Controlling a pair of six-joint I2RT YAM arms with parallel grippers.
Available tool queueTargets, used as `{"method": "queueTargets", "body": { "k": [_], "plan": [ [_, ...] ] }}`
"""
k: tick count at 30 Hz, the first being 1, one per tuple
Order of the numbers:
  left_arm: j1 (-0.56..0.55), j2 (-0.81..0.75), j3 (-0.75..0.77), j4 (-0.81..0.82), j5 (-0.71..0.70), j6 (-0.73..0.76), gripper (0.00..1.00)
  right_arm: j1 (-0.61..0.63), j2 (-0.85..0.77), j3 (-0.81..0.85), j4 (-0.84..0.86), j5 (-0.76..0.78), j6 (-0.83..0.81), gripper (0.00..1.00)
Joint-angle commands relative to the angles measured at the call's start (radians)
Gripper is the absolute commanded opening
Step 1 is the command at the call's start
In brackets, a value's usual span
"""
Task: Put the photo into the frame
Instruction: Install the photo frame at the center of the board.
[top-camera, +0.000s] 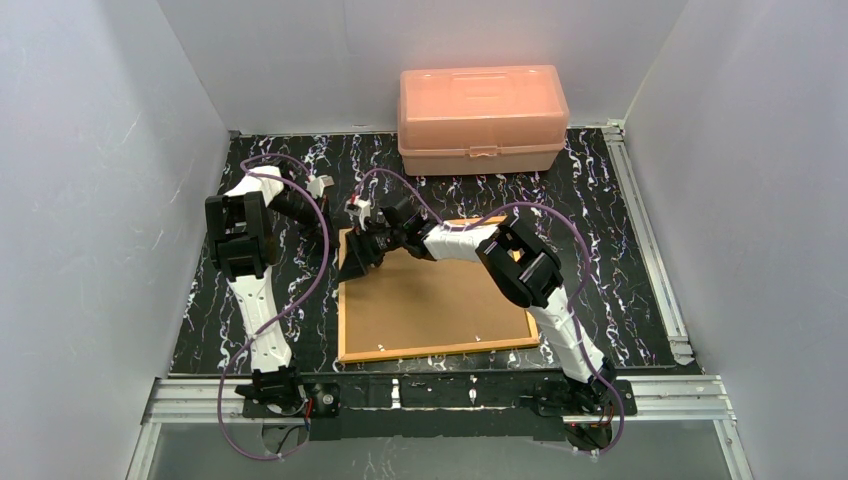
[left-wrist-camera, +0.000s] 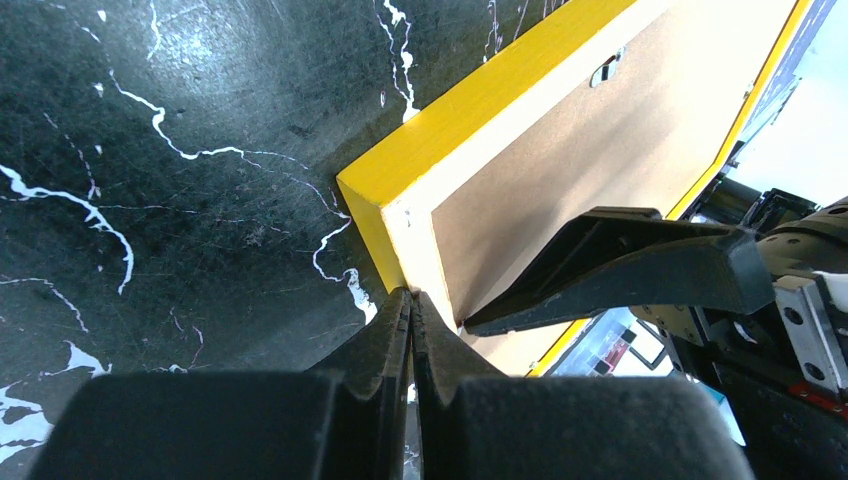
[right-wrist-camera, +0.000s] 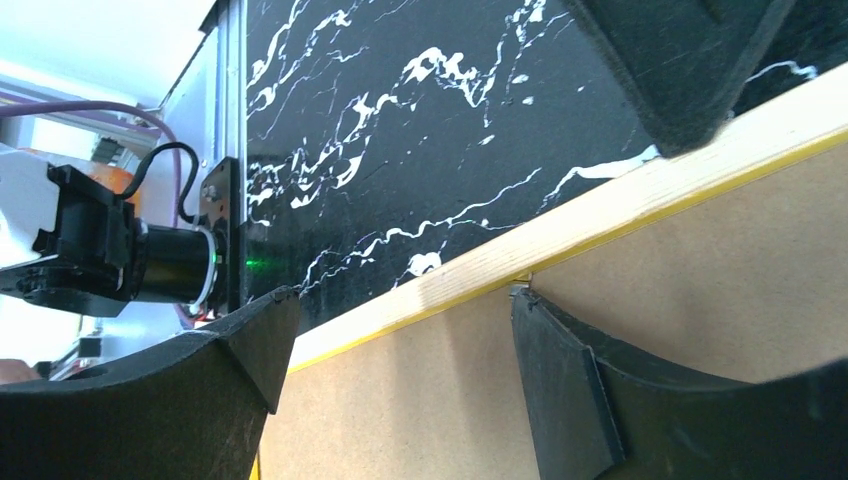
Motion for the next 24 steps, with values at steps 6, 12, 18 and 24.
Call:
{"method": "queueTargets", "body": {
  "k": [6, 12, 18, 24],
  "plan": [
    [-0.002, -0.045, -0.014, 0.033, -0.048, 0.031, 0.01, 0.020, 0.010, 0.016, -0.031, -0.087, -0.022, 0.85],
    [-0.003, -0.049, -0.017, 0.033, -0.046, 0.031, 0.00, 0.018, 0.000, 0.032, -0.044, -0.077, -0.032, 0.84],
    [0.000, -0.068, -0.016, 0.019, -0.028, 0.027, 0.00, -0.026, -0.084, 0.056, -0.080, -0.038, -0.043, 0.85],
    [0.006, -0.101, -0.021, -0.033, -0.002, 0.090, 0.00, -0.086, -0.322, -0.109, -0.307, 0.324, -0.088, 0.92]
  ]
}}
